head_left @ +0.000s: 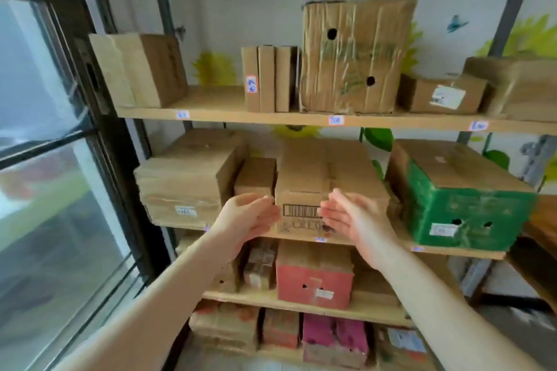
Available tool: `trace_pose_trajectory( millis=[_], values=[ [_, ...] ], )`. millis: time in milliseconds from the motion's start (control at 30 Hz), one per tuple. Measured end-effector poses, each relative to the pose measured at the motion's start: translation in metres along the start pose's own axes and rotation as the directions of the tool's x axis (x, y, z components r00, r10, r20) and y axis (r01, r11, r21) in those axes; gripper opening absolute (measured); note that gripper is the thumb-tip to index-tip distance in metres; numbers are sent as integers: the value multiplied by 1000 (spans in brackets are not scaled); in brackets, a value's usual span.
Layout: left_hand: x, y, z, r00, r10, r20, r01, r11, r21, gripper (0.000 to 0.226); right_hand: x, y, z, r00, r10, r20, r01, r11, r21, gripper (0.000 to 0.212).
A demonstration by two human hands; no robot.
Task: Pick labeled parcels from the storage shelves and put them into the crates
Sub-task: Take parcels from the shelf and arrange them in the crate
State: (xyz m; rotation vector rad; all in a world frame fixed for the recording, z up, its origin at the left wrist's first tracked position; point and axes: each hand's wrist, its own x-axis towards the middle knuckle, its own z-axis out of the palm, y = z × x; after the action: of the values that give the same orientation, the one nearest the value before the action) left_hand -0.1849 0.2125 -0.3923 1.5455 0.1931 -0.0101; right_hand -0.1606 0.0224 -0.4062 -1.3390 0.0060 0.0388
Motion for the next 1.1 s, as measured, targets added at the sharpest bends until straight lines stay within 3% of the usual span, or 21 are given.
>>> trace_pose_trajectory(
  millis=[167,267,400,533,600,700,833,967,1100],
  values=[
    [31,70,-51,981,188,-45,-186,981,53,26,37,-56,68,971,-219,96,235,949,-210,10],
    [63,104,-65,958,276,-71,-271,960,74,25,72,-93,96,902,-408,137,429,825,-367,11],
    [109,141,-72,931,348,-106,-341,937,82,18,125,-141,127,724,-648,238,645,512,-567,19],
    [153,170,-71,923,371,-100,-364,928,79,10,172,-184,163,585,-721,371,664,163,-730,28],
    [171,179,-65,916,382,-125,-374,923,87,15,193,-195,180,592,-666,454,599,-13,-801,33],
    [192,195,-56,855,493,-160,-461,864,200,31,209,-198,197,700,-531,478,462,-175,-870,40],
    [201,212,-56,781,622,-56,-591,765,254,24,206,-192,203,708,-474,524,437,-289,-852,40],
    [203,216,-67,840,542,-16,-528,825,203,28,189,-183,211,670,-507,543,461,-289,-839,37],
    [204,217,-99,878,477,39,-475,861,180,30,162,-151,232,532,-600,597,593,-239,-769,41]
  ],
)
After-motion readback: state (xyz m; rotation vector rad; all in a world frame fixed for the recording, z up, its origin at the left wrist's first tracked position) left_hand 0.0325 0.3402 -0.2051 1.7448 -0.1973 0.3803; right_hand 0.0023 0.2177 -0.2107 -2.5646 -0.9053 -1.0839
